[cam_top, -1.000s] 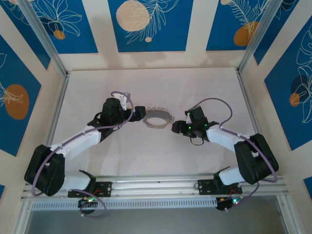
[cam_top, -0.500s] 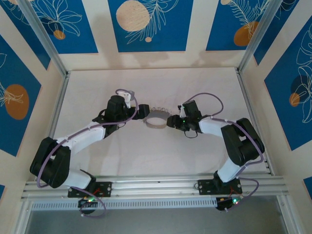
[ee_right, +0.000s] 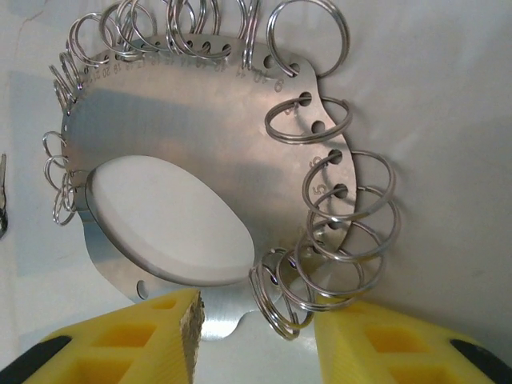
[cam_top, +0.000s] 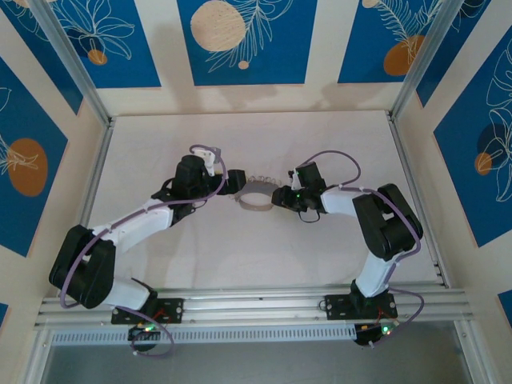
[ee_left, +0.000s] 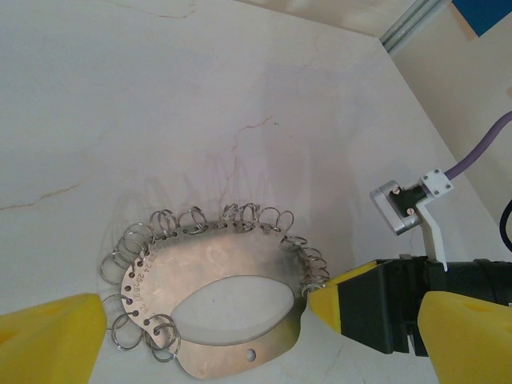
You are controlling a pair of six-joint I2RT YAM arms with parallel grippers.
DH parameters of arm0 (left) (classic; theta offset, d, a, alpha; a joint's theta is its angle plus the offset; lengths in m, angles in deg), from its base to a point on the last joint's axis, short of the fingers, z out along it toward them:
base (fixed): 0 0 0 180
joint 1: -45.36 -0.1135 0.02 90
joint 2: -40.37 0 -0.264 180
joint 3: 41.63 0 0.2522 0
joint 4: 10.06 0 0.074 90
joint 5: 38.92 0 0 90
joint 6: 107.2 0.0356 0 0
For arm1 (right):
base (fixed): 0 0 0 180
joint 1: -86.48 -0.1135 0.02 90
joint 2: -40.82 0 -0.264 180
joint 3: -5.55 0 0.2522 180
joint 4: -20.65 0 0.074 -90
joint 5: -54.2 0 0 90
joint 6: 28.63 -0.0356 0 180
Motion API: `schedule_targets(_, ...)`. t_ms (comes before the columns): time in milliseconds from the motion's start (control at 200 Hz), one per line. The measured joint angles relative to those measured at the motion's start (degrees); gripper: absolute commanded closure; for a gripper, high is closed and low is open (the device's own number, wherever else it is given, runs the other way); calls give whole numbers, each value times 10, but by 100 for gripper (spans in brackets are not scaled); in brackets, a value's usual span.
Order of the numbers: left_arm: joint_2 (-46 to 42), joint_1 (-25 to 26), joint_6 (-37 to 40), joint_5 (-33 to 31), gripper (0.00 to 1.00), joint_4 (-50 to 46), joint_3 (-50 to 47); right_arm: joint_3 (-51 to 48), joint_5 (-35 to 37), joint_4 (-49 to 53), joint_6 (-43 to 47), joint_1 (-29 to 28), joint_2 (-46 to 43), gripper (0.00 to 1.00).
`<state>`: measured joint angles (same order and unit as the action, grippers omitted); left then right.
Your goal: Put the keys on the keyring
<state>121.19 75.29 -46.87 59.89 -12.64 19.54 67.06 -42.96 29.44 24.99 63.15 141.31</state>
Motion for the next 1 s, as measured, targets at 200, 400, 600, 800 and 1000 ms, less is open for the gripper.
schedule_targets(200,0,0,0,0,0,0,0,9,-4,0,0,0,2,63)
schedule_targets(400,0,0,0,0,0,0,0,13,-4,0,0,0,2,64)
schedule_targets(600,0,0,0,0,0,0,0,12,4,6,3,-1,-1,64)
schedule_targets(800,0,0,0,0,0,2,0,5,18,17,9,-5,-24,64)
schedule_targets(1000,0,0,0,0,0,4,0,2,23,18,11,-16,-25,64)
